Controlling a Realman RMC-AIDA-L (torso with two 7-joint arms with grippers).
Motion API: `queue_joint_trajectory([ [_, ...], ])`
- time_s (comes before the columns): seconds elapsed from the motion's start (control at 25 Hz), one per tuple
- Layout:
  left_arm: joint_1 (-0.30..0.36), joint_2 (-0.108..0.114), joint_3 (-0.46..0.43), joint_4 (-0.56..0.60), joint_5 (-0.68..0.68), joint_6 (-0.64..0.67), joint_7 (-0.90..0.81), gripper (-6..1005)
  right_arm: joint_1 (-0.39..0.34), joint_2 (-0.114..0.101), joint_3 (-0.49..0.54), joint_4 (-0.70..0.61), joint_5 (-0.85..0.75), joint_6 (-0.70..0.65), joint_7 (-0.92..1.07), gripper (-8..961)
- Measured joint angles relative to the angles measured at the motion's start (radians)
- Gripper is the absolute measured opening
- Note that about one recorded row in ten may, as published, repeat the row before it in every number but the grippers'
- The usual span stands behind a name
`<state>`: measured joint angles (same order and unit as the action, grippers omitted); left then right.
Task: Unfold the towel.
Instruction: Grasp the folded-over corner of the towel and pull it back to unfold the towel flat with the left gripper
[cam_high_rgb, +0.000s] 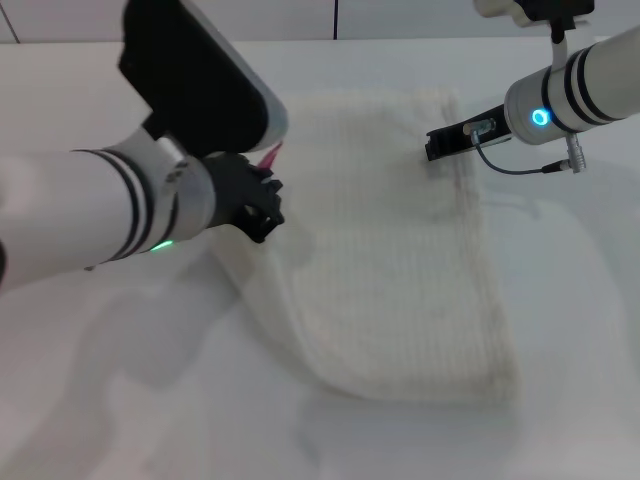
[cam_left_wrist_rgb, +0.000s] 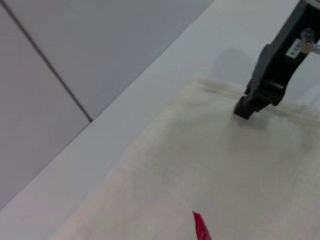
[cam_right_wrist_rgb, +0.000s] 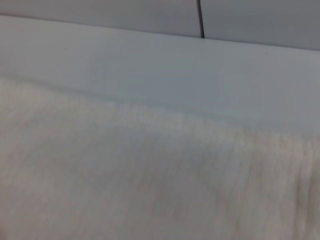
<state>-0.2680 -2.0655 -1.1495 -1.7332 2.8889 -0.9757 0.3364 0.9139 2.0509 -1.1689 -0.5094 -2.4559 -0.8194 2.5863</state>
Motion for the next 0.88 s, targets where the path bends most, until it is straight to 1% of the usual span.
queue_joint_trajectory([
  [0.04,0.000,0.000,0.000,0.000,0.000,0.000,0.000,94,0.000,0.000,0.000,0.000,0.000,0.000,0.000,-1],
  [0.08,0.023,0.001,-0.013,-0.025,0.000,-0.023,0.000,97,0.000,0.000,0.000,0.000,0.000,-0.001,0.000,-1],
  [0.16,0.040,0.001,-0.030,-0.048,0.001,-0.060,-0.010,102,0.000,0.000,0.000,0.000,0.000,-0.001,0.000,-1],
  [0.32,0.055,0.001,-0.046,-0.070,0.002,-0.097,-0.045,113,0.000,0.000,0.000,0.000,0.000,-0.001,0.000,-1],
  [0.52,0.084,0.002,-0.066,-0.128,0.003,-0.165,-0.088,127,0.001,0.000,0.000,0.000,0.000,-0.001,0.000,-1],
  [0.72,0.095,0.002,-0.068,-0.156,0.003,-0.198,-0.117,141,0.000,0.000,0.000,0.000,0.000,-0.001,0.000,-1],
  [0.88,0.103,0.002,-0.068,-0.167,0.003,-0.282,-0.177,152,-0.002,0.000,0.000,0.000,0.000,-0.001,-0.001,-1],
])
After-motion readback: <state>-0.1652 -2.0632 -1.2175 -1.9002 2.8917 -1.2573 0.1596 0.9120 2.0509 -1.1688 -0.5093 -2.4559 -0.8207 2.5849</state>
